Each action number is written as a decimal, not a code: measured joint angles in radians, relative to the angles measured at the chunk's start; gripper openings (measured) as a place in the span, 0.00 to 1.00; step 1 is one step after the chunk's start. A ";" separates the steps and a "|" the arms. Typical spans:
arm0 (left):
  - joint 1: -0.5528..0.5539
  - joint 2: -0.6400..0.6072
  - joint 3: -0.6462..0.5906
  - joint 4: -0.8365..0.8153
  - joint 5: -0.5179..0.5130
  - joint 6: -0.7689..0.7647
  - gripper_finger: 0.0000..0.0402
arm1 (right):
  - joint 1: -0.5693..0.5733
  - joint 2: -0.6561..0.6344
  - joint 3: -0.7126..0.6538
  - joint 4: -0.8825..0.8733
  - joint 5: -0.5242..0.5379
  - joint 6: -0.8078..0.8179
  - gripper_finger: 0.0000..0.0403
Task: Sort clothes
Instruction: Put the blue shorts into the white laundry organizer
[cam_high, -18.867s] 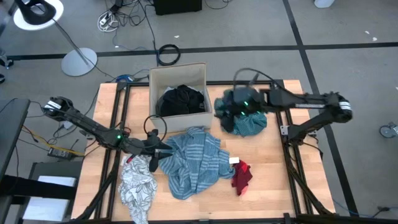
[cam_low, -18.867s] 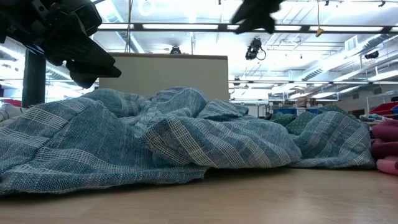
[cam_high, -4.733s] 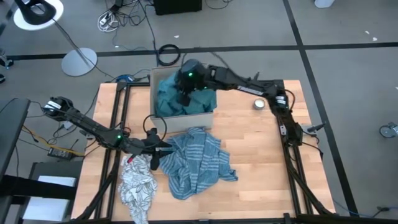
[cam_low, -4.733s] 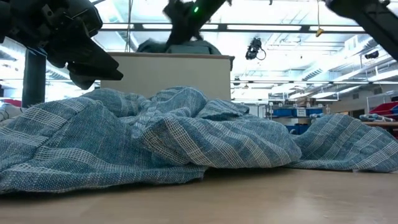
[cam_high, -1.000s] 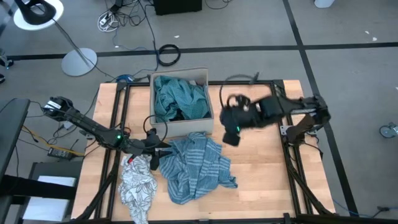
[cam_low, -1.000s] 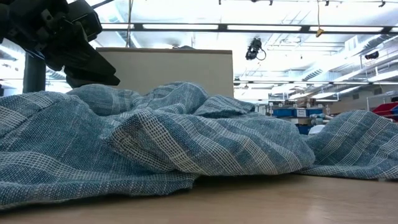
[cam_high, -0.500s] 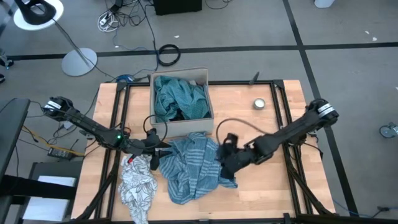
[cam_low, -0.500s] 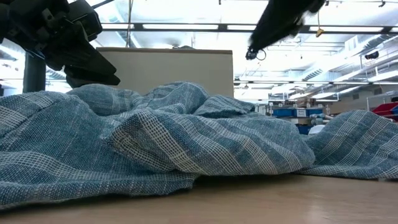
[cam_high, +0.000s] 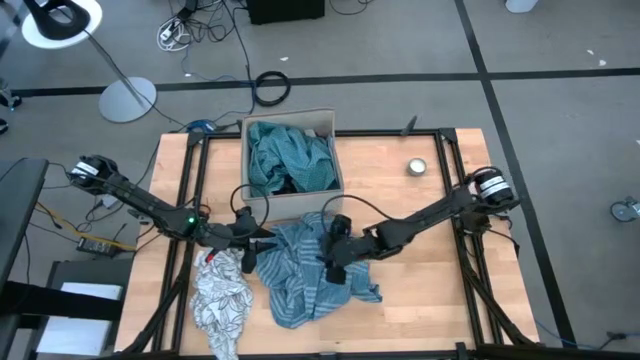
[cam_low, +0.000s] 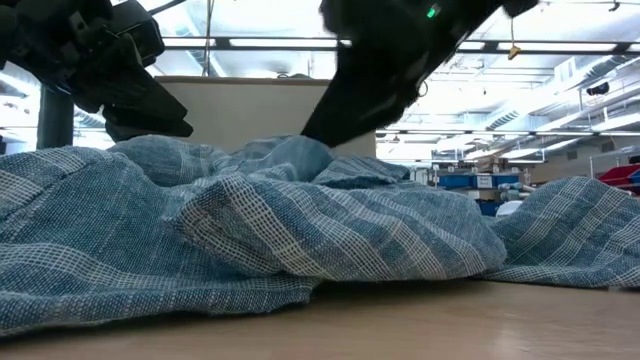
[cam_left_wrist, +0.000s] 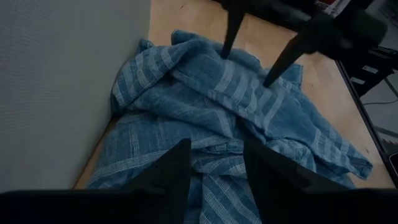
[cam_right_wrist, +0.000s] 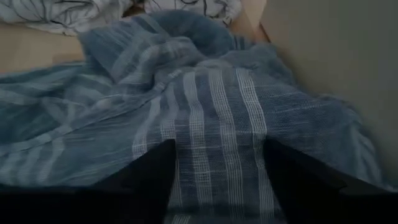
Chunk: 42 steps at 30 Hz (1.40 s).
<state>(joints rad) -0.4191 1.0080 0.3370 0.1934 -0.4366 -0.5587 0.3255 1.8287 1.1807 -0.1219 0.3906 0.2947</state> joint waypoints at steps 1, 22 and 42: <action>0.000 0.000 0.000 -0.002 0.000 0.000 0.38 | -0.006 0.014 0.006 0.005 -0.005 0.000 0.63; -0.002 0.000 0.000 -0.028 0.003 -0.028 0.38 | -0.081 0.086 0.007 0.021 -0.046 -0.087 0.08; -0.002 0.000 -0.001 -0.057 -0.006 -0.050 0.38 | -0.167 -0.425 0.123 0.260 0.119 -0.444 0.06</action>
<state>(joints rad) -0.4208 1.0080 0.3363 0.1360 -0.4427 -0.6086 0.1587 1.4038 1.3033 0.1379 0.5094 -0.1497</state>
